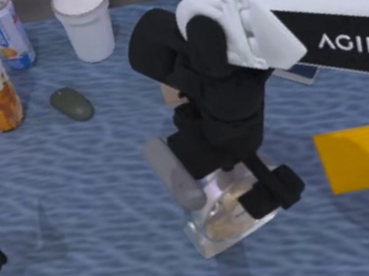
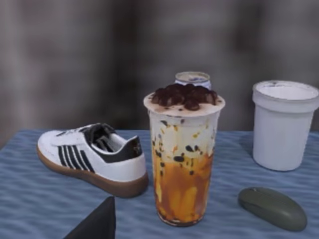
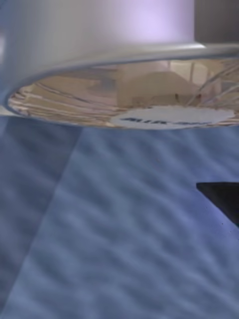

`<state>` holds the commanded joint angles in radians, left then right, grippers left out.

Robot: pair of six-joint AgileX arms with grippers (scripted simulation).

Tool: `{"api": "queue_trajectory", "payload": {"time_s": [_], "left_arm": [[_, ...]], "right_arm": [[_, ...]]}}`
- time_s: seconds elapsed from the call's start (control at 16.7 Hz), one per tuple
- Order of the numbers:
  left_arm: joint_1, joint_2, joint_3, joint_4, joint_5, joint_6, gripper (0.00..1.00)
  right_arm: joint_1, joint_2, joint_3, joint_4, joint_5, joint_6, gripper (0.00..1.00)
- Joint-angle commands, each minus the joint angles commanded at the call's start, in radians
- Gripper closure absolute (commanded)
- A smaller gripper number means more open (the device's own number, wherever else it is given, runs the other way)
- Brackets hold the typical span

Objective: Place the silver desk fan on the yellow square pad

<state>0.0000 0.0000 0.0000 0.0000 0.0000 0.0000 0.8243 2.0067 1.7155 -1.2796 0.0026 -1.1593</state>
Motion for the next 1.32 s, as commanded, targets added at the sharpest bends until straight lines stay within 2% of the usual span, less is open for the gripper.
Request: {"api": "queue_trajectory", "payload": {"time_s": [0.54,1.14,1.32], "left_arm": [[0.0,0.0,0.0,0.0,0.0,0.0,0.0],[0.0,0.0,0.0,0.0,0.0,0.0,0.0],[0.0,0.0,0.0,0.0,0.0,0.0,0.0]], "right_arm": [[0.0,0.0,0.0,0.0,0.0,0.0,0.98],[-0.001,0.001,0.004,-0.004,0.0,0.001,1.0],[0.001,0.009,0.071,-0.07,0.0,0.0,1.0]]}}
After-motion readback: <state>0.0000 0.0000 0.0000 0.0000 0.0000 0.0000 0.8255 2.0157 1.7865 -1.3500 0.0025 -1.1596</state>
